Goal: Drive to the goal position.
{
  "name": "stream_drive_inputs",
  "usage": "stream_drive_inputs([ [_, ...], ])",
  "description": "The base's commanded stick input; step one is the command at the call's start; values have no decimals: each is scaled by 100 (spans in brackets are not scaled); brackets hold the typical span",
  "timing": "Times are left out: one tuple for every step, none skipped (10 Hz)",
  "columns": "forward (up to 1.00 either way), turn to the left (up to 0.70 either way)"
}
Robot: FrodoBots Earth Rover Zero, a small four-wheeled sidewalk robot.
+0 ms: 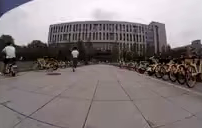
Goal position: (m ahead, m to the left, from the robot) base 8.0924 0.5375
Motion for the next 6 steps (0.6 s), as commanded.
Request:
stream_drive_inputs([
  [60,1],
  [60,1],
  [60,1],
  [60,1],
  [60,1],
  [60,1],
])
